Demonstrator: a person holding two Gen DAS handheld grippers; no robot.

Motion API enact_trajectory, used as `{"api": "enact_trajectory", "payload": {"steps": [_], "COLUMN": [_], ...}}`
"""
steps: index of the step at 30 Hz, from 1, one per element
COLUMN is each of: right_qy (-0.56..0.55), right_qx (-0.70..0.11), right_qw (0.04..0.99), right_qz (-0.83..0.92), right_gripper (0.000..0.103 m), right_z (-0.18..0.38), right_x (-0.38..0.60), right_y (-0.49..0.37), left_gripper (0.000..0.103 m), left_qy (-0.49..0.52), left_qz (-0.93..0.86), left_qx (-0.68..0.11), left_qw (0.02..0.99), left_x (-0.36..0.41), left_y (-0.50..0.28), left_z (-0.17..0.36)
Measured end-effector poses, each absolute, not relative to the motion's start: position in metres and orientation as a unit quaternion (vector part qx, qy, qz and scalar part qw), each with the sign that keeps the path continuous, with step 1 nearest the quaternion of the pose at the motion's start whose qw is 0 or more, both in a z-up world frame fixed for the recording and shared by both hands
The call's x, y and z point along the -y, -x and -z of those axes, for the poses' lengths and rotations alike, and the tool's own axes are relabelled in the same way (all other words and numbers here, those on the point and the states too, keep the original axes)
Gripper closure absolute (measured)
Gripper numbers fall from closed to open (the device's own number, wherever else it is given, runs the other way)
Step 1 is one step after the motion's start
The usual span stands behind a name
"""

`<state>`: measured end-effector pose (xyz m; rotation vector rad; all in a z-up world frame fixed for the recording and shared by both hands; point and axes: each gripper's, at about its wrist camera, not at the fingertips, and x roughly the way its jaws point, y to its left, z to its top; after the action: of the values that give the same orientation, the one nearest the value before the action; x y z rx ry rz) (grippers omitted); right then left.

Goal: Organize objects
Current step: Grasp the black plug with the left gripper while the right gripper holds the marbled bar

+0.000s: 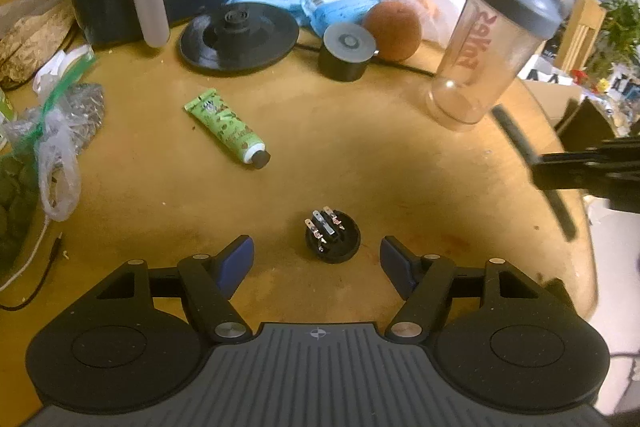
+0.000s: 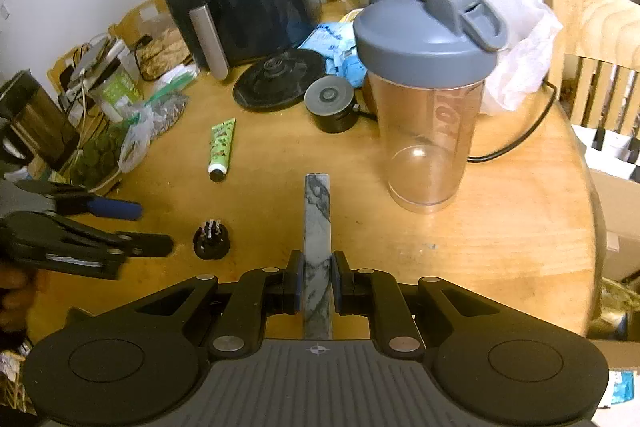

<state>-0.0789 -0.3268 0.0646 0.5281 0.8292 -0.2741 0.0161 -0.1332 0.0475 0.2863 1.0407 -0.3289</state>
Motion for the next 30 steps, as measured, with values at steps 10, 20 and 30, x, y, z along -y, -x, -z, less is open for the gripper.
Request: {"api": "enact_trajectory", "payload": {"steps": [10, 20, 30], "right_qy": [-0.268, -0.271, -0.270], "right_qx": [-0.380, -0.375, -0.373], "right_qw": [0.873, 0.872, 0.874], "right_qz": [0.149, 0.159, 0.154], "right_gripper": [0.086, 0.086, 0.086], "right_z": [-0.073, -0.072, -0.073], "right_x": [0.324, 0.327, 0.325], "right_y": [0.099, 0.111, 0.114], "left_gripper": [0.035, 0.063, 0.063], "left_qy": [-0.132, -0.121, -0.123], "left_qz": [0.117, 0.109, 0.140], "left_qx": [-0.517, -0.519, -0.473], "left_qw": [0.838, 0.839, 0.861], "left_x": [0.148, 0.151, 0.152], "left_y": [-0.034, -0.039, -0.019], "left_z": [-0.017, -0.006, -0.035]}}
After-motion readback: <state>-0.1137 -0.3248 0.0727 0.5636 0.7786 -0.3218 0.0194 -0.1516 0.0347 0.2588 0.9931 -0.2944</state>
